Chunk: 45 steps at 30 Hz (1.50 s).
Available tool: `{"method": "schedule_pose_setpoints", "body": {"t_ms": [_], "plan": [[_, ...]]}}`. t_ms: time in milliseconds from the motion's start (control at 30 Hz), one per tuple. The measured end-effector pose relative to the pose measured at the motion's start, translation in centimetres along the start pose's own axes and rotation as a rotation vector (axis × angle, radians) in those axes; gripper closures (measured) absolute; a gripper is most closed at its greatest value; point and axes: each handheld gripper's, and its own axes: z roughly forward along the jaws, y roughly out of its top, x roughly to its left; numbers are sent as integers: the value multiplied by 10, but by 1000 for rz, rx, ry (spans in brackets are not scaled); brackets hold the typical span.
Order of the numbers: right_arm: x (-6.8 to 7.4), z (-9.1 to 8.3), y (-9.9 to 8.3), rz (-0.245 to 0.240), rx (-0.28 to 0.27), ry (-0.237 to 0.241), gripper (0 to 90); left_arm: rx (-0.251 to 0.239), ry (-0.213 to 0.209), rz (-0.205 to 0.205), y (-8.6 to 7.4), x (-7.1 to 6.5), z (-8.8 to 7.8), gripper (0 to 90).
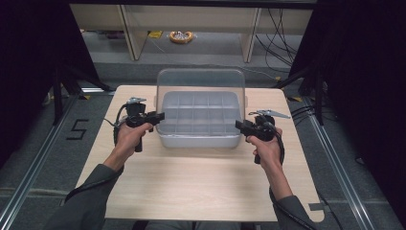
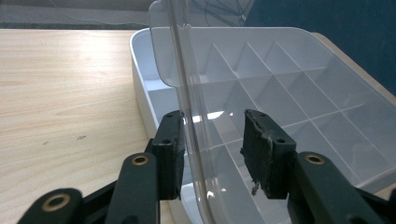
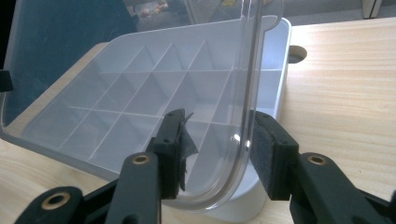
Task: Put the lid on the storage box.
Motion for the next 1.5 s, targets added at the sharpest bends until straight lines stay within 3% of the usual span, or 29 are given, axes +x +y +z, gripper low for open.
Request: {"method": "schedule_pose_setpoints", "body": {"t_ms": [67, 233, 267, 333, 367, 400, 433, 467, 567, 600, 667, 733, 767, 800, 1000, 1033, 1067, 1100, 1133, 1200, 1400, 1500], "plan": [[-1, 3, 0, 7, 8, -7, 588, 14, 8, 11, 0, 2, 3, 584], [-5, 8, -2, 11, 14, -12, 586, 17, 10, -13, -3, 2, 11, 583], [-3, 9, -3, 39, 26, -23, 586, 29, 12, -5, -3, 3, 11, 583], [-7, 10, -4, 22, 27, -18, 585, 31, 12, -2, -4, 3, 13, 583], [-5, 11, -5, 49, 27, -22, 584, 30, 17, -4, -4, 3, 15, 582], [-7, 13, -5, 37, 28, -23, 584, 23, 17, -12, -4, 3, 16, 582], [-4, 13, -5, 78, 43, -25, 584, 18, 18, -16, -4, 3, 17, 582], [-9, 14, -5, 24, 34, -27, 583, 31, 18, -5, -4, 4, 18, 582], [-6, 16, -6, 67, 36, -29, 580, 28, 22, -12, -4, 5, 20, 581], [-10, 17, -6, 27, 36, -27, 579, 31, 24, -11, -4, 5, 21, 580], [-11, 19, -6, 38, 34, -21, 577, 31, 27, -19, -5, 5, 23, 580], [-8, 21, -7, 79, 41, -35, 577, 32, 30, -18, -6, 5, 26, 579], [-9, 21, -7, 75, 44, -36, 576, 30, 32, -25, -7, 5, 27, 577], [-14, 23, -8, 24, 38, -49, 576, 37, 29, -20, -7, 6, 28, 576], [-10, 26, -10, 91, 48, -38, 565, 48, 13, -54, -12, 10, 32, 563], [-12, 27, -10, 58, 41, -42, 564, 49, 16, -62, -13, 11, 33, 560], [-12, 27, -10, 58, 41, -42, 564, 50, 16, -67, -13, 11, 33, 560], [-9, 26, -9, 84, 46, -42, 563, 54, 14, -76, -13, 11, 33, 556], [-10, 26, -8, 69, 37, -41, 563, 54, 12, -83, -13, 11, 33, 556], [-8, 23, -6, 101, 41, -33, 563, 52, 5, -93, -11, 12, 33, 556], [-10, 22, -4, 51, 22, -28, 563, 44, 2, -95, -7, 12, 28, 556], [-10, 21, -5, 59, 21, -18, 560, 46, 0, -100, -7, 13, 26, 553]]}}
